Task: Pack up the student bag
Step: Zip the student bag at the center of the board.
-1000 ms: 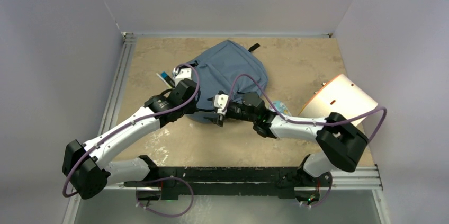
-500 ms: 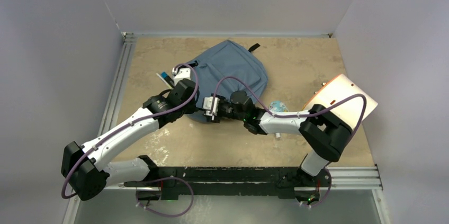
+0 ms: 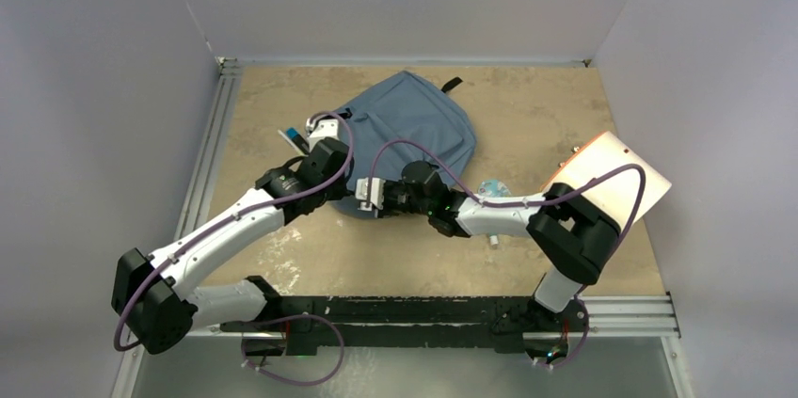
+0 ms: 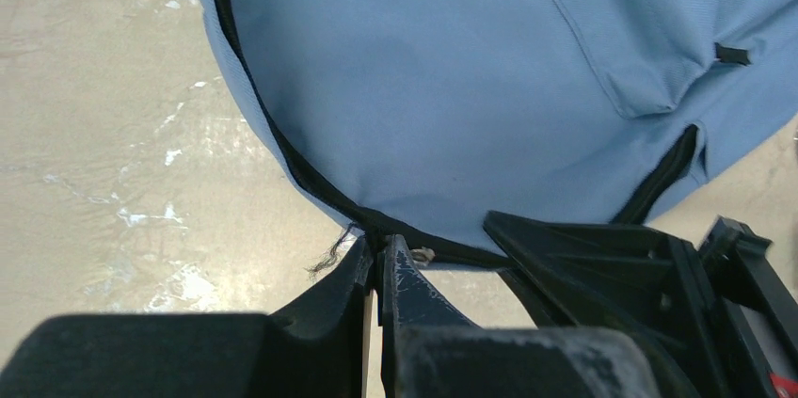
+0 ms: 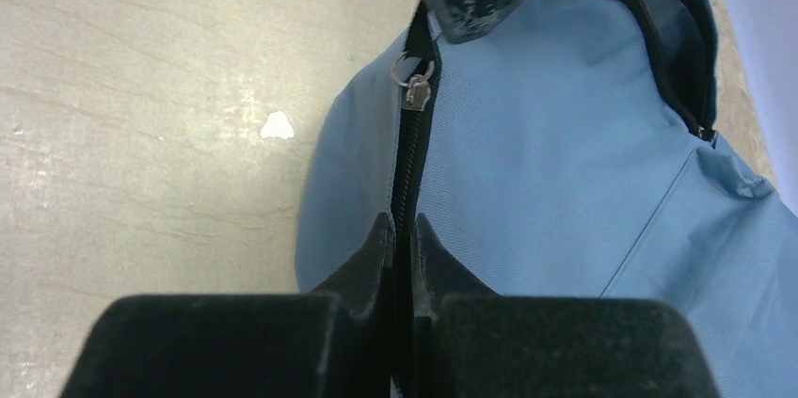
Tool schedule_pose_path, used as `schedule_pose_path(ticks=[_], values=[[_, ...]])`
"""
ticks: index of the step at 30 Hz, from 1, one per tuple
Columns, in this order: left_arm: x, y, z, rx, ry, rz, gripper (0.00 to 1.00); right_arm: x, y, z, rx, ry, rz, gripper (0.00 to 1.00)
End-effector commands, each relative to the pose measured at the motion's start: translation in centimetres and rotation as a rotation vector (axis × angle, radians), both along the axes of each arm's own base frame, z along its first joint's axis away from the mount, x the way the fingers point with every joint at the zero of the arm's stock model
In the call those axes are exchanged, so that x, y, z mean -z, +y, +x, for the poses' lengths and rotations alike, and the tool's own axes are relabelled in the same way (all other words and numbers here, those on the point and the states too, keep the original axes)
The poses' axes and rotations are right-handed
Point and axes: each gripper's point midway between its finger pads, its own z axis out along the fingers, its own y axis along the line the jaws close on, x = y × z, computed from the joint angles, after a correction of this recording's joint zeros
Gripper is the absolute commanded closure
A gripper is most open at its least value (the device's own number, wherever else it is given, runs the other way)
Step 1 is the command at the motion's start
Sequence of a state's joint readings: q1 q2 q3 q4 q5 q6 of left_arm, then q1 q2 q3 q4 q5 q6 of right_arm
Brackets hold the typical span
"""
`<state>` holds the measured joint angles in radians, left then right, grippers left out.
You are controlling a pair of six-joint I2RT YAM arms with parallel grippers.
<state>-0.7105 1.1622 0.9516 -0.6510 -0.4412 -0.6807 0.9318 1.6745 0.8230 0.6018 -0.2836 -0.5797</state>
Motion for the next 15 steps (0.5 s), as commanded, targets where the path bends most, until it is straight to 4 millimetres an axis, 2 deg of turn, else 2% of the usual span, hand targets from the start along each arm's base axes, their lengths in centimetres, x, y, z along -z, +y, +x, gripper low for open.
schedule_pose_path(ticks=[1, 6, 15], values=[[-2.2, 0.8, 2.5, -0.018, -0.071, 0.018, 1.0, -0.5, -0.4, -1.2, -0.059, -0.014, -0.041, 1.0], [-2.7, 2.2, 5.2, -0.038, -0.087, 0.055, 1.0, -0.4, -1.9, -2.0, -0.059, -0.016, -0.077, 1.0], [-4.4, 5.3, 9.2, -0.081, -0.126, 0.103, 1.0, 1.8, -4.7, -3.7, -0.131, 0.016, -0.28, 1.0]])
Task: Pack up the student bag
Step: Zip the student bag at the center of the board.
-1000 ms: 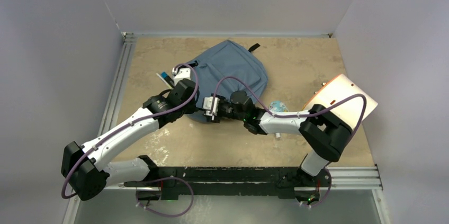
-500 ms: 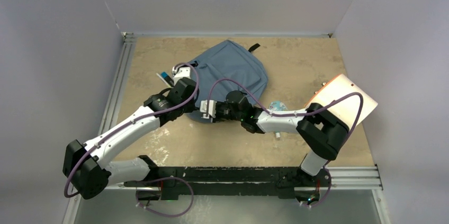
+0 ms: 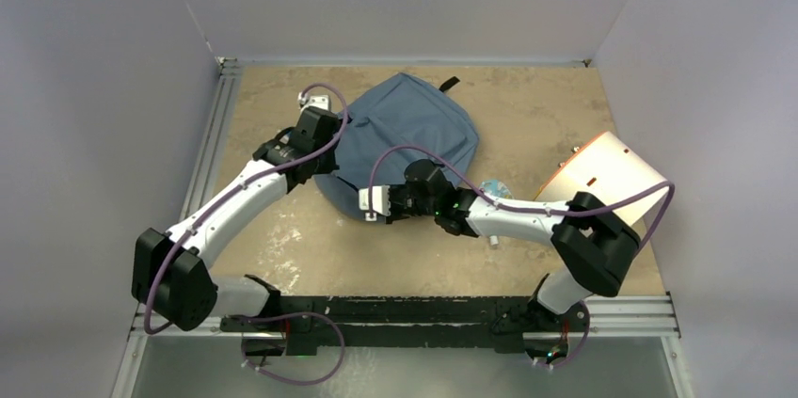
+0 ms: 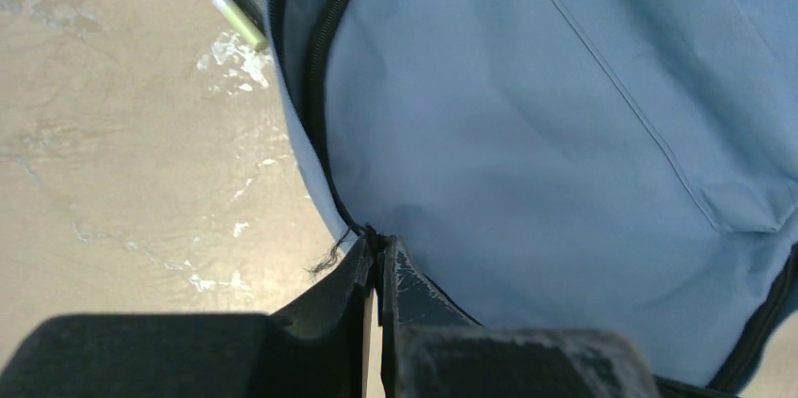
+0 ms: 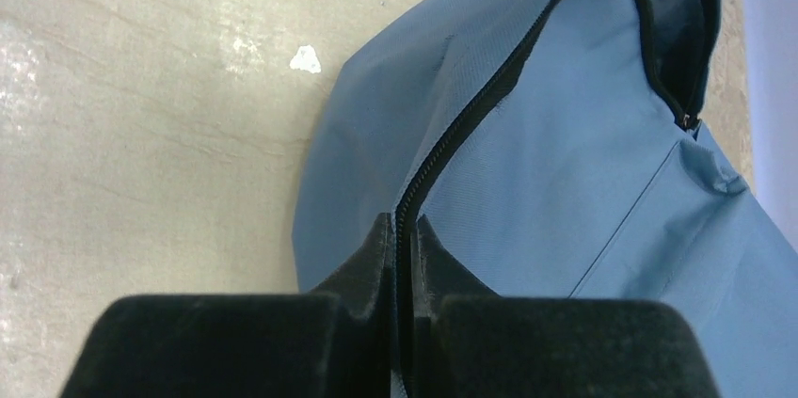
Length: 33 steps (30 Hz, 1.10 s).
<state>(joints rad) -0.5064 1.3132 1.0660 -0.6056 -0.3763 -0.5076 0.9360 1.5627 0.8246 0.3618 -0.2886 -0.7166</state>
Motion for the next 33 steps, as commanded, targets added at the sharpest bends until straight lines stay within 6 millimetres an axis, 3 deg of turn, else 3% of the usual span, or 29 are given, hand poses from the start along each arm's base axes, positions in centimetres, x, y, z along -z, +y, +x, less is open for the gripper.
schedule_pose_path(ticks=[1, 14, 19, 22, 25, 28, 33], values=[[-4.4, 2.3, 4.0, -0.038, -0.145, 0.034, 1.0, 2.0, -2.6, -2.1, -0.064, 0.051, -0.164, 1.0], [-5.5, 5.6, 7.7, -0.064, -0.182, 0.089, 1.0, 2.3, -6.8, -3.4, -0.077, 0.037, -0.331, 1.0], [-5.4, 4.7, 8.2, -0.003, -0.202, 0.07, 1.0, 1.1, -6.5, -3.3, -0.056, 0.037, -0.299, 0.99], [-5.6, 3.4, 8.4, 0.061, -0.229, 0.024, 1.0, -1.0, -5.1, -3.5, -0.062, 0.052, -0.204, 0.74], [-5.9, 2.5, 8.4, 0.104, -0.251, -0.009, 1.0, -3.7, -3.6, -4.4, -0.087, 0.08, -0.071, 0.43], [-6.2, 1.8, 8.6, 0.144, -0.271, -0.027, 1.0, -6.7, -2.3, -5.4, -0.082, 0.145, 0.086, 0.37], [-6.5, 1.2, 9.0, 0.174, -0.295, -0.04, 1.0, -11.4, -0.5, -4.3, 0.11, 0.335, 0.386, 0.37]])
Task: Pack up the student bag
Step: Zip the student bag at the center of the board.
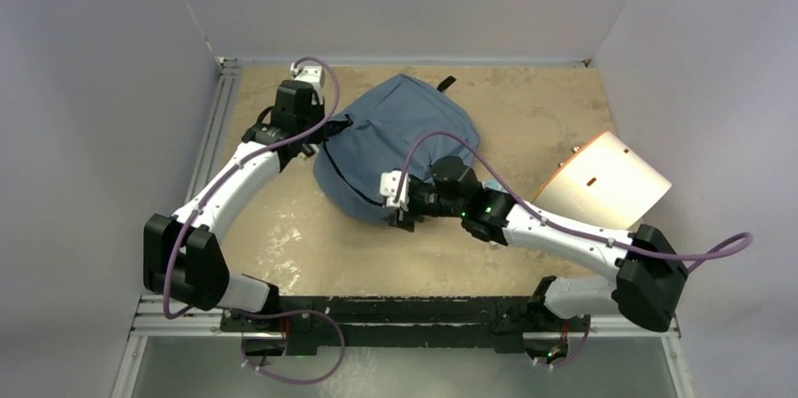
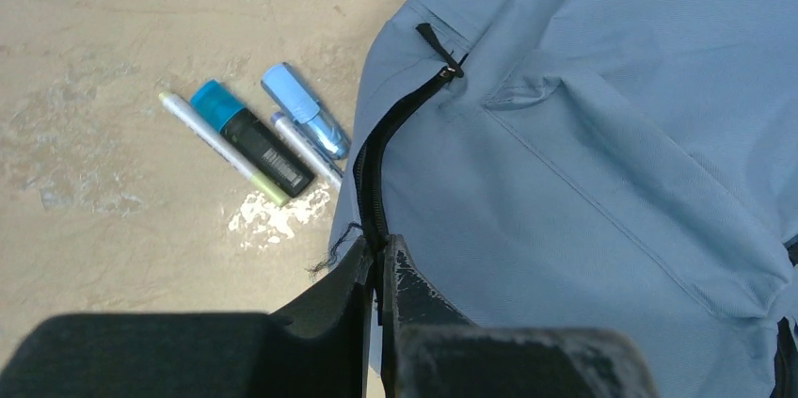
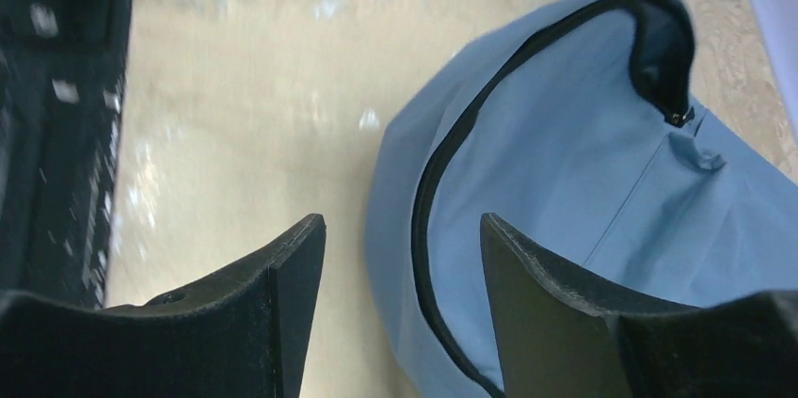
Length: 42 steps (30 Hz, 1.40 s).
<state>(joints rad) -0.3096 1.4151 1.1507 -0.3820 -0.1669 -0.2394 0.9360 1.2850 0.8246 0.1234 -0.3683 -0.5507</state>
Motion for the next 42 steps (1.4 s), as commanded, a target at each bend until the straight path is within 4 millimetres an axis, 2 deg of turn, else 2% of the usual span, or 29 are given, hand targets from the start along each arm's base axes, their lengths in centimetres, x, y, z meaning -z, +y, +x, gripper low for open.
schedule_pose_path(ticks=[1, 3, 8, 12, 19, 25, 30, 35, 39, 42], values=[[-3.7, -0.8, 1.6, 0.046, -0.155, -0.041, 1.0, -5.9, 2.6, 0.6, 0.164, 0.232, 0.33, 0.37], [-3.8, -1.0, 1.6, 0.055, -0.161, -0.049, 1.0, -7.2, 3.4, 2.5, 0.298, 0.337, 0.411, 0.38], [-3.3, -1.2, 1.3, 0.068, -0.161, -0.06, 1.0, -7.1, 5.8, 5.8, 0.563, 0.641, 0.479, 0.46], [-2.6, -1.3, 1.0, 0.07, -0.147, -0.065, 1.0, -5.8, 8.2, 6.3, 0.593, 0.815, 0.515, 0.44], [-2.2, -1.5, 1.0, 0.072, -0.134, -0.082, 1.0, -2.7, 11.0, 7.2, 0.653, 1.007, 0.518, 0.41], [-2.3, -1.5, 0.9, 0.071, -0.137, -0.081, 1.0, -1.4, 12.8, 7.7, 0.648, 1.058, 0.495, 0.4], [-2.1, -1.6, 0.9, 0.077, -0.132, -0.082, 1.0, -0.9, 13.4, 9.6, 0.711, 0.999, 0.477, 0.4], [-2.1, -1.6, 0.9, 0.079, -0.133, -0.083, 1.0, -0.2, 13.2, 11.4, 0.775, 0.906, 0.461, 0.54], [-2.2, -1.6, 0.9, 0.079, -0.134, -0.081, 1.0, 0.7, 12.8, 11.7, 0.787, 0.872, 0.442, 0.64], [-2.1, -1.6, 0.9, 0.08, -0.132, -0.083, 1.0, 1.4, 12.6, 11.5, 0.787, 0.869, 0.427, 0.66]])
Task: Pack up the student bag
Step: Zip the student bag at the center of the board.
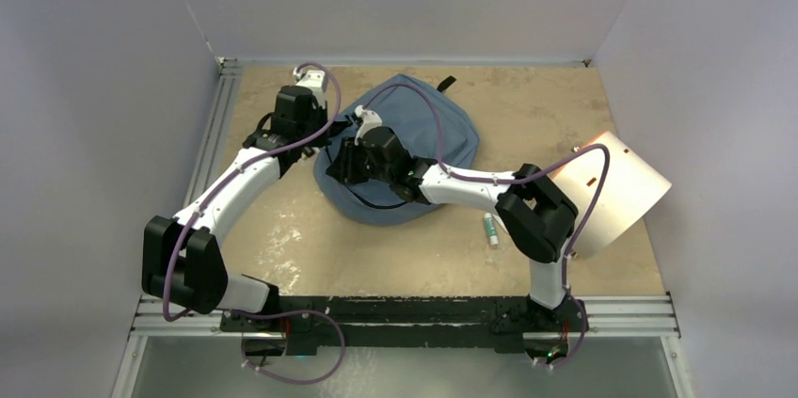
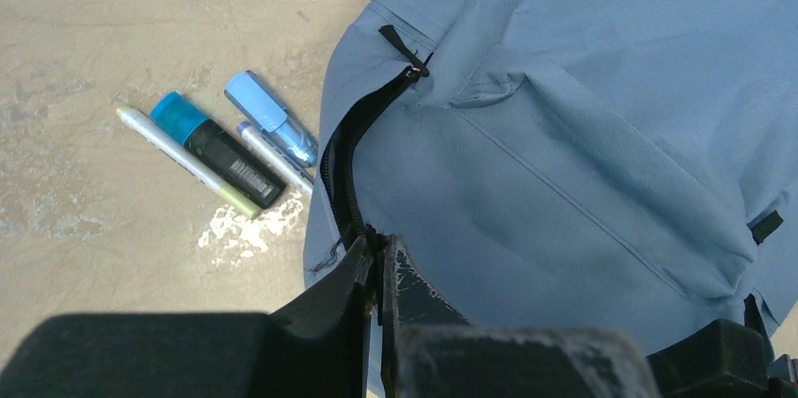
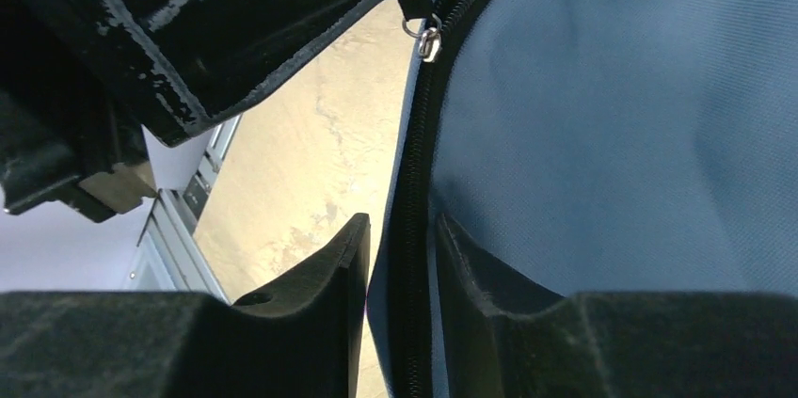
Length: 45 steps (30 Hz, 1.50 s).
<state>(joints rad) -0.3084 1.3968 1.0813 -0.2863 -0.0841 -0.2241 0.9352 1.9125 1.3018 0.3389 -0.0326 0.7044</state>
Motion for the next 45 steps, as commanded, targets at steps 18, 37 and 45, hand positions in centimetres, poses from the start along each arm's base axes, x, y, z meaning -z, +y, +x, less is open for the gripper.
schedule_pose_path(ticks=[18, 37, 45], values=[[-2.5, -0.2, 1.0, 0.004, -0.092, -0.034, 1.0, 0.6, 0.0, -3.2, -0.212, -0.088, -0.026, 1.0], [-0.4, -1.0, 1.1, 0.026, -0.025, -0.046, 1.0, 2.9, -5.1, -12.0, -0.634, -0.12, -0.164, 1.0], [1.6, -2.2, 1.0, 0.074, 0.049, -0.069, 1.0, 1.5, -6.8, -14.4, -0.76, -0.197, -0.171, 1.0]])
